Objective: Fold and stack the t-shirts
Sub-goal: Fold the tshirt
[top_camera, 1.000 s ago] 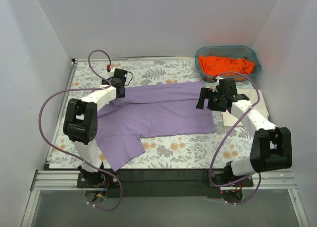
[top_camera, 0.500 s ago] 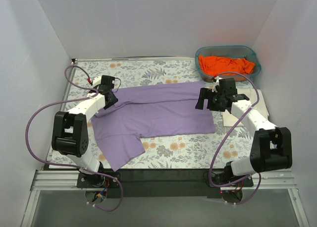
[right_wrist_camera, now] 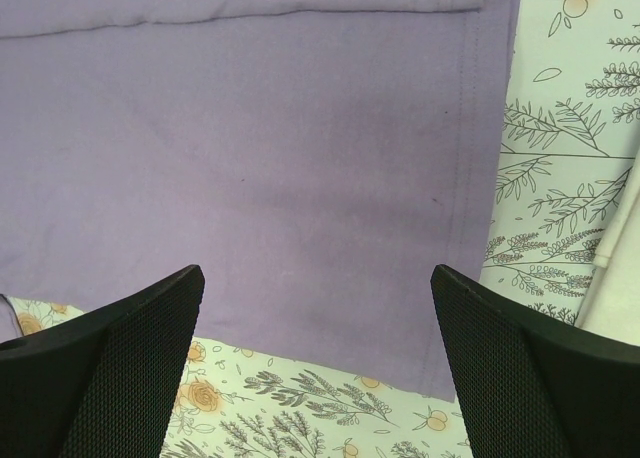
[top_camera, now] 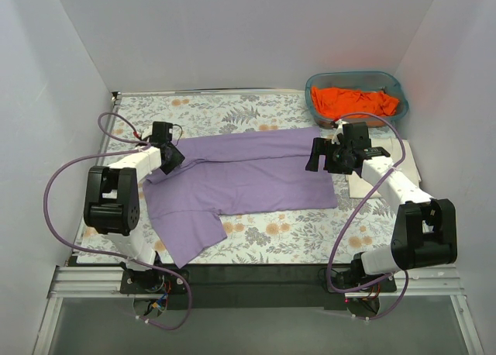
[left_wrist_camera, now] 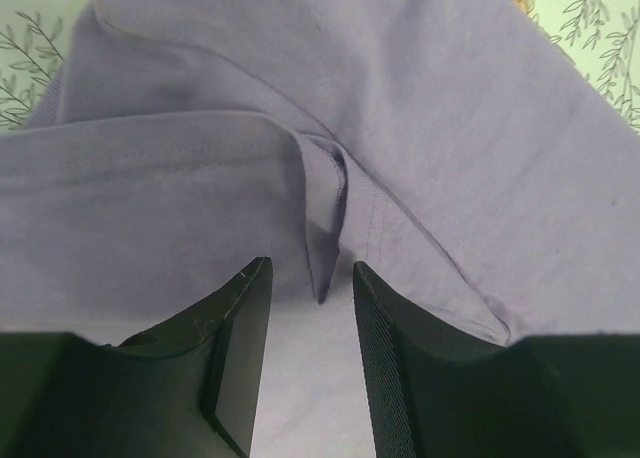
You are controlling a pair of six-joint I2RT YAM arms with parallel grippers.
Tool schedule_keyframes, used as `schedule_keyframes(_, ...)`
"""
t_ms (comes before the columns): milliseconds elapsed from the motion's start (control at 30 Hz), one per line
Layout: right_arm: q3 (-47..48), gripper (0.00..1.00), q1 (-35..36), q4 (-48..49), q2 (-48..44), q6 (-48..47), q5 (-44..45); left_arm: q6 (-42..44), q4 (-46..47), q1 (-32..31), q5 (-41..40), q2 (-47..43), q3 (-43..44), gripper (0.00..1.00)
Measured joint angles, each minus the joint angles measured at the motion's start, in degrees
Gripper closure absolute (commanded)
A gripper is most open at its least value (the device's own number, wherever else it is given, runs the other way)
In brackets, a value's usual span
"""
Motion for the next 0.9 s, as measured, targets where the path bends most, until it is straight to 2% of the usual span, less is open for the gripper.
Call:
schedule_keyframes(267,0.00,0.16,0.02,0.00,0.00,-0.07,0.00,-1.22,0.48,0.02,2.32,1.36,0.00,0.62)
schedule_keyframes(700,0.00,0.16,0.02,-0.02,0.02,-0.15,-0.98,-1.68,1.09,0.02,3.76,1.38,-0.02,0.88)
schedule_keyframes(767,0.00,0.16,0.02,-0.02,0.02,-0.15,-1.07,-1.68,1.11,0.02,3.98,1.38,-0.04,0.94)
schedule_keyframes(900,0.00,0.16,0.02,-0.02,0.02,-0.15,-1.11,-1.73,1.42,0.02,4.68,1.36,-0.35,1.00)
